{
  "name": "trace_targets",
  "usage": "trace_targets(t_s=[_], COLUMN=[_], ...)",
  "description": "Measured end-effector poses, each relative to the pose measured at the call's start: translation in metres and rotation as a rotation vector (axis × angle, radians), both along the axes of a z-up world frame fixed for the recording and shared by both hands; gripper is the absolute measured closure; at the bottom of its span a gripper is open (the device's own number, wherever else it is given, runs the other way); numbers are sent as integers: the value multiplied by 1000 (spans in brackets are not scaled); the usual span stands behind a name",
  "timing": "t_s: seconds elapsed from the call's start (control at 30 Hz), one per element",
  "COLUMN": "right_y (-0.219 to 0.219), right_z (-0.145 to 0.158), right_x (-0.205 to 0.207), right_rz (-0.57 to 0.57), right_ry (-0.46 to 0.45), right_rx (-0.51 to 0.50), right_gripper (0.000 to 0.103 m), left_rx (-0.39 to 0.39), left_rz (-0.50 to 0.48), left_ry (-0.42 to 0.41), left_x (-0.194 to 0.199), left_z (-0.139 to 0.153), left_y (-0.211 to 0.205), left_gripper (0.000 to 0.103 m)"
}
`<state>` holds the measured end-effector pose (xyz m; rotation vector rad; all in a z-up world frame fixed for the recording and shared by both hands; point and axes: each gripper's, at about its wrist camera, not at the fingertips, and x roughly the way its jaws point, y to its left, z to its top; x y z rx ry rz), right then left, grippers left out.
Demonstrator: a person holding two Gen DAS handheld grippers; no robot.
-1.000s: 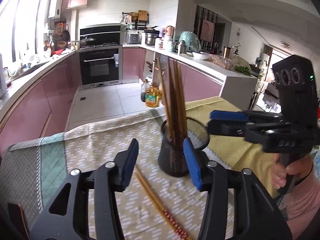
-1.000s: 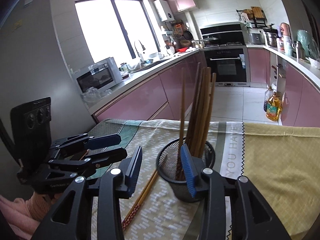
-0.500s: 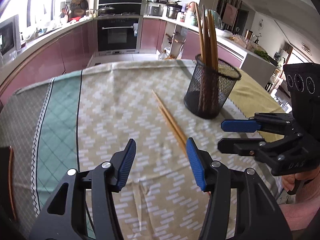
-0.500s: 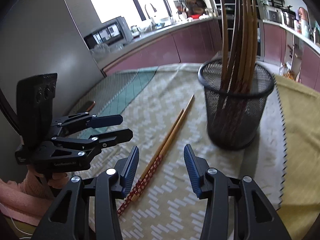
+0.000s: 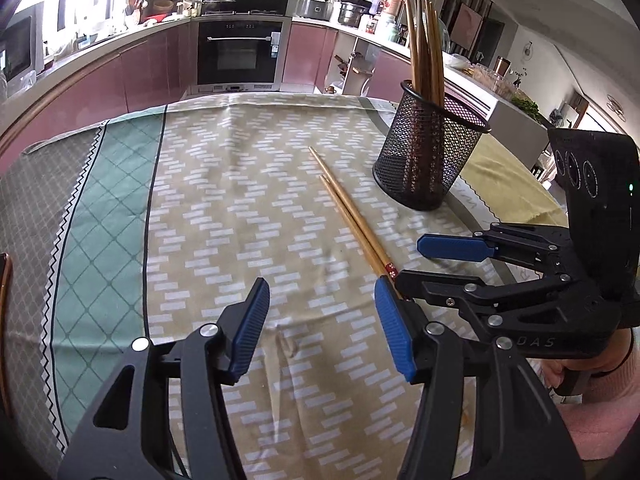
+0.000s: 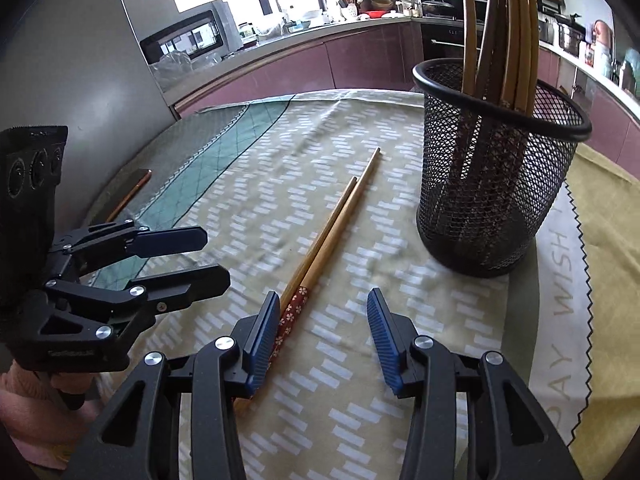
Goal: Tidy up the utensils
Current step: 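Open the right gripper and return it to the remaining chopsticks, then close the right gripper on one of the two remaining chopsticks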
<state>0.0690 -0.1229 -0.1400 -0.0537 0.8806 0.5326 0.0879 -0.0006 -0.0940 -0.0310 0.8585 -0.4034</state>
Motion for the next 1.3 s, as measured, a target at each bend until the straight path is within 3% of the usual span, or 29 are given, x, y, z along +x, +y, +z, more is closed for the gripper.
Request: trace_targets(t_s=[0.27,0.57,0.7,0.93,1.17,1.3], right_y=[0,-14,-20,-16,-6,-4], right_z=[1,-1,-1,0,0,-1], right_x=[5,11,14,22,36,42], right_rz=[-19,-16,-14,1,-1,-9], right_ry=[-3,49,75,79,71,67], right_rx=[-29,30,58,46,41,44], right_gripper=[60,69,74,74,74,80], left_rx=[-3,26,60,129,146,140], left_rz=[-18,-83,-109,-118,-78,-49], left_ry=[1,7,9,10,15,22], left_x=[0,-2,-2,0,11,19], left_z=[0,-4,-7,-13,-13,-12], left_y=[-3,-24,-36,-51,-50,-45], left_gripper=[49,49,49,51,65,75])
